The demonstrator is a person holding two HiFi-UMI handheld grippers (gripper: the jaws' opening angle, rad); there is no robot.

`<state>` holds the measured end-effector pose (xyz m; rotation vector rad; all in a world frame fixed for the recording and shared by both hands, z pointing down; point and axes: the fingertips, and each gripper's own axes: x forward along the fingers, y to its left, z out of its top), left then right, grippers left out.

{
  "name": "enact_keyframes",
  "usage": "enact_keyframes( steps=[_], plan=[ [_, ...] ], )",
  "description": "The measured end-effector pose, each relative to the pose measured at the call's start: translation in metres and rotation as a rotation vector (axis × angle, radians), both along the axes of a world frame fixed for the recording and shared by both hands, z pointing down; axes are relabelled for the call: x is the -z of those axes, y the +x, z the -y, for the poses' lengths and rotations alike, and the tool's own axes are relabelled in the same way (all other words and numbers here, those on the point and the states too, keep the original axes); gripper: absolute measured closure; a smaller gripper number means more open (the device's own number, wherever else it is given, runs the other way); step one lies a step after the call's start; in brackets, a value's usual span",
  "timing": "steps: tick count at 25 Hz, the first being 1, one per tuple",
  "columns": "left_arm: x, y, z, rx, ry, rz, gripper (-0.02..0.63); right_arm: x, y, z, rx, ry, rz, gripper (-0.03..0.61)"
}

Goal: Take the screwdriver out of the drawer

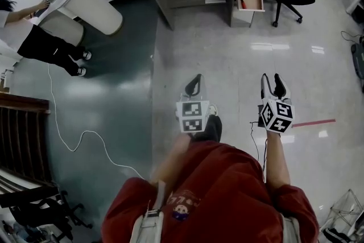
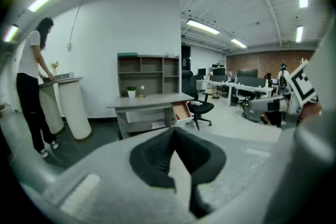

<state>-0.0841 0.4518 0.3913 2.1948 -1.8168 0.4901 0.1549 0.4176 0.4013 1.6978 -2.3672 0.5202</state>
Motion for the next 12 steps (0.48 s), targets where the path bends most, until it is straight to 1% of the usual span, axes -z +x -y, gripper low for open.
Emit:
enact_keyframes(
  steps=[3,7,12],
  plan=[
    [0.000,-0.018,0.045,-0.020,-0.006,0.005,0.614,0.001,-0.018,0.043,-0.009,-0.010,-0.008,0.403],
    [0.001,-0.047,0.106,-0.034,-0.007,-0.010,0.614,0.000,-0.049,0.099,-0.016,-0.025,-0.018,0.404],
    [-0.002,-0.077,0.172,-0.061,-0.010,-0.015,0.614,0.000,-0.086,0.156,-0.021,-0.038,-0.039,0.403]
  ],
)
